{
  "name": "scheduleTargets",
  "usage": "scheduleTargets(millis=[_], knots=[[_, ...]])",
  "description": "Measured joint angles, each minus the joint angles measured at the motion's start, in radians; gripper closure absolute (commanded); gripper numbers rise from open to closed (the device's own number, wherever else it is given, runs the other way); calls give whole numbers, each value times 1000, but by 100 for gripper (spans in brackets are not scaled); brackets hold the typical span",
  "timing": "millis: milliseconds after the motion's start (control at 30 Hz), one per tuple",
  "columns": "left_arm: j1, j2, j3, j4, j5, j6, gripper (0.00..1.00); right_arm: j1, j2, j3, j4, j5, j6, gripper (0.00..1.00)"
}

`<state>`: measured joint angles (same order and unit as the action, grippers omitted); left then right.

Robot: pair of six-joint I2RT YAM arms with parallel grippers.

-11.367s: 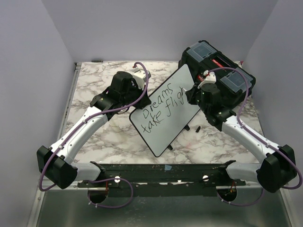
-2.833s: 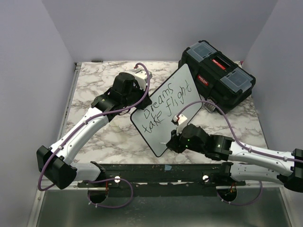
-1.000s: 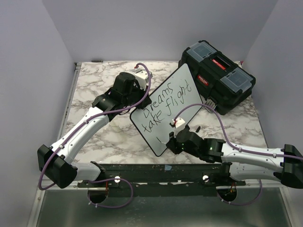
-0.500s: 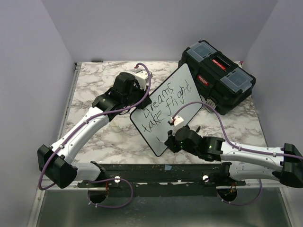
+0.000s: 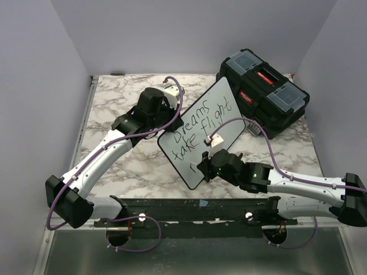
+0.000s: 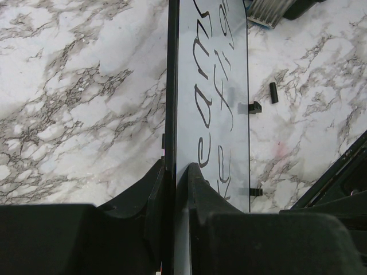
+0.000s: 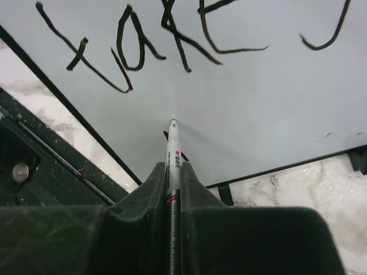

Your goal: Write a sentence on the whiteboard

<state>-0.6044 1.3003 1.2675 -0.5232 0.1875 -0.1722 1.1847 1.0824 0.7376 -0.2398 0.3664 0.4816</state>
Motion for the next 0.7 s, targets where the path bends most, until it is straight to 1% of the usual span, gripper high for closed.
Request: scheduleTargets(millis=[367, 700], knots=[[0, 0, 0, 0, -1, -2, 100, 0, 6, 15, -6, 139, 21, 99], [0, 0, 0, 0, -1, -4, 100, 0, -2, -26, -25, 165, 60, 99]])
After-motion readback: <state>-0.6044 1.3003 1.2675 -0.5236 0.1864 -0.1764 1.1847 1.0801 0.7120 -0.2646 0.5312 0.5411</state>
